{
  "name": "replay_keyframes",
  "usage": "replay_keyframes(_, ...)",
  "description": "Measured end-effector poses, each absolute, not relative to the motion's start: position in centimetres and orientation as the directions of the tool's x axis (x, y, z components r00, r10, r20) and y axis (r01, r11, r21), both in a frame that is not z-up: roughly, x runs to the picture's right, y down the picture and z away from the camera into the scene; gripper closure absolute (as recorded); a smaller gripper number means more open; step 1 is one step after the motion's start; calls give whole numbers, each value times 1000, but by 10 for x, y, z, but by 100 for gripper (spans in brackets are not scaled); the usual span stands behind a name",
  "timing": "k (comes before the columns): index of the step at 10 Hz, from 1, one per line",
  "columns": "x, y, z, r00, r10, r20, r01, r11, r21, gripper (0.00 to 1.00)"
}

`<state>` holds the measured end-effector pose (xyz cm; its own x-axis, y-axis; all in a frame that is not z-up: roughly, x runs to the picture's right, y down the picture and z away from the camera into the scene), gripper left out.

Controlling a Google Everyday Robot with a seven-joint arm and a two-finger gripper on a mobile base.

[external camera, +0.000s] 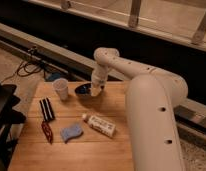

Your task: Pick up the ceramic bowl

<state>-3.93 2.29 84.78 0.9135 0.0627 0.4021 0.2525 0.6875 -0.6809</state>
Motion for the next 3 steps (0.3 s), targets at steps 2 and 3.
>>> replay_keyframes(2,-40,17,841,909,56,413,265,687,-677,84)
replay_keyframes(3,-40,13,835,908,53,417,270,686,-676,84)
